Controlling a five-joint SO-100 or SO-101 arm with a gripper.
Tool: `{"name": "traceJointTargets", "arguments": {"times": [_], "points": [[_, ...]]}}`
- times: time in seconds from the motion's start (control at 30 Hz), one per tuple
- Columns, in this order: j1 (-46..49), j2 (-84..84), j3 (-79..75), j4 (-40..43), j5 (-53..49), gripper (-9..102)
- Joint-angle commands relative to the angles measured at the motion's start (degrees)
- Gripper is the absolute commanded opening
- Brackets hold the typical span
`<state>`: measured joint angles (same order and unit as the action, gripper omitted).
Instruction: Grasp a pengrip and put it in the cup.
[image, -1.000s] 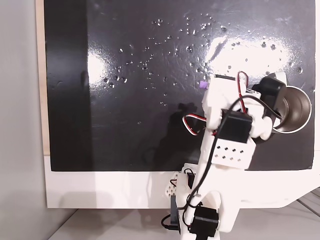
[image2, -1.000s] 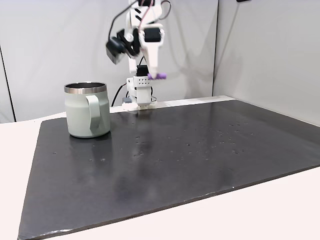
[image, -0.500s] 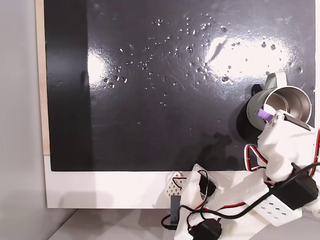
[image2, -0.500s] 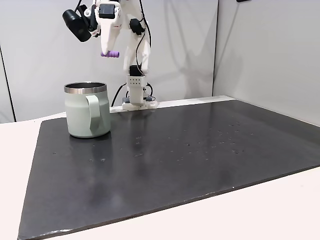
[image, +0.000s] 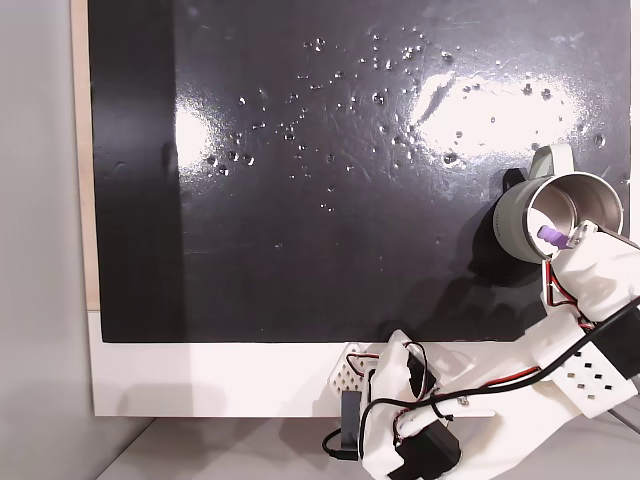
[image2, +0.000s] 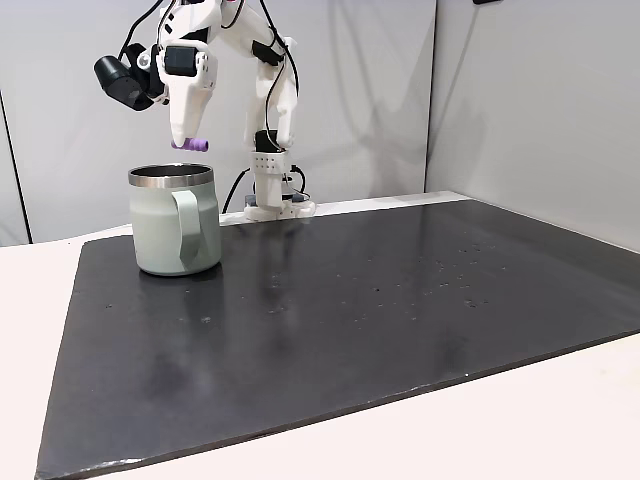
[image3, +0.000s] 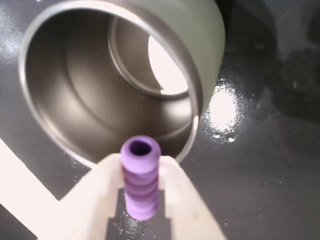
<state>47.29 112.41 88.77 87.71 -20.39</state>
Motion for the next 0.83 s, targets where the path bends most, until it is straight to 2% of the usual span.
{"name": "traceJointTargets", "arguments": {"times": [0.0, 0.27, 0.47, 0.8], "points": [[0.53, 0.18, 1.32, -3.08, -0.35, 0], [1.05, -1.23, 4.13, -5.54, -0.26, 1], [1.76, -2.46, 4.04, -5.71, 0.26, 19], [2.29, -3.34, 3.96, -5.54, 0.44, 19]]}}
